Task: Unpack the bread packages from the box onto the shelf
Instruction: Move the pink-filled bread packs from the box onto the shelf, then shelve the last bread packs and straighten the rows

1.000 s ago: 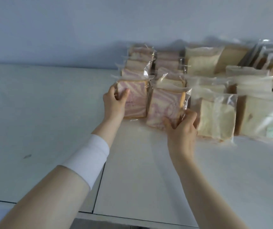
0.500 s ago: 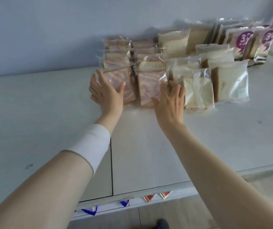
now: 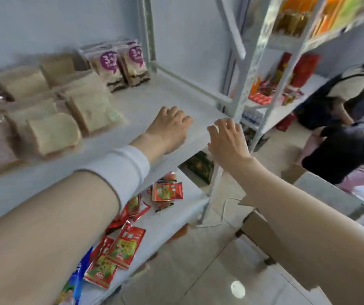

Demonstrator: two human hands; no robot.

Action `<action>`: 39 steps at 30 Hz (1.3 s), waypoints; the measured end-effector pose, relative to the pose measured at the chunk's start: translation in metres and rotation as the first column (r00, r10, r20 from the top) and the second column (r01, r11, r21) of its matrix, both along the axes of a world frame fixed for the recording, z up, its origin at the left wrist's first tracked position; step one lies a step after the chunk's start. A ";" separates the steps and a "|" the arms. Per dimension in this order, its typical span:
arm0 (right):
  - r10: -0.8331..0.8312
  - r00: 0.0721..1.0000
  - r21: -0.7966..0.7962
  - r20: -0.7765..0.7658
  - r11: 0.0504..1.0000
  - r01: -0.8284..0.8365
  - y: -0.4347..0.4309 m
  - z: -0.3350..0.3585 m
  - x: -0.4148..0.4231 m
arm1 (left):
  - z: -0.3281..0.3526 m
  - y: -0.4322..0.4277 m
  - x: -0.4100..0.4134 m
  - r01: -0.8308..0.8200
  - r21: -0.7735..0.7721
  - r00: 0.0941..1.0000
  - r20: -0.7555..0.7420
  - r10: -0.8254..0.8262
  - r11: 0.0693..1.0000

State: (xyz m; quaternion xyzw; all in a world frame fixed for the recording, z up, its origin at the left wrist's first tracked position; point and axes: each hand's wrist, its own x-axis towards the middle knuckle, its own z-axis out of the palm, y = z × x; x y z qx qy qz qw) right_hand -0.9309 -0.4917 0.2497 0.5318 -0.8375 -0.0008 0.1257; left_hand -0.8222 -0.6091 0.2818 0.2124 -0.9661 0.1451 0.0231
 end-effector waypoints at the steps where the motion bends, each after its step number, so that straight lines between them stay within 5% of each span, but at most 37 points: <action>1: -0.060 0.998 0.041 -0.016 0.997 0.060 0.027 -0.009 -0.029 | -0.009 0.019 -0.034 0.044 0.020 0.999 0.030 -0.045 0.999; 12: -0.538 0.842 0.353 0.040 0.796 0.491 0.226 -0.125 -0.252 | -0.138 0.182 -0.320 0.427 0.173 0.848 0.263 -0.459 0.888; 16: -0.635 0.763 0.477 0.122 0.711 0.516 0.253 -0.187 -0.307 | -0.213 0.206 -0.399 0.410 0.344 0.794 0.321 -0.516 0.845; 20: -0.720 0.643 0.632 0.261 0.631 0.450 0.271 -0.263 -0.340 | -0.295 0.215 -0.453 0.182 0.583 0.743 0.446 -0.500 0.791; 27: -0.814 0.260 0.752 0.519 0.580 0.312 0.261 -0.450 -0.349 | -0.504 0.221 -0.499 -0.451 0.700 0.766 0.622 -0.163 0.554; 32: -0.786 -0.114 0.789 0.607 0.579 0.204 0.229 -0.584 -0.339 | -0.637 0.230 -0.514 -0.563 0.723 0.826 0.506 0.248 0.400; 39: -0.595 -0.558 0.812 0.578 0.489 0.319 0.186 -0.652 -0.349 | -0.701 0.233 -0.532 -0.609 0.670 0.776 0.391 0.495 0.424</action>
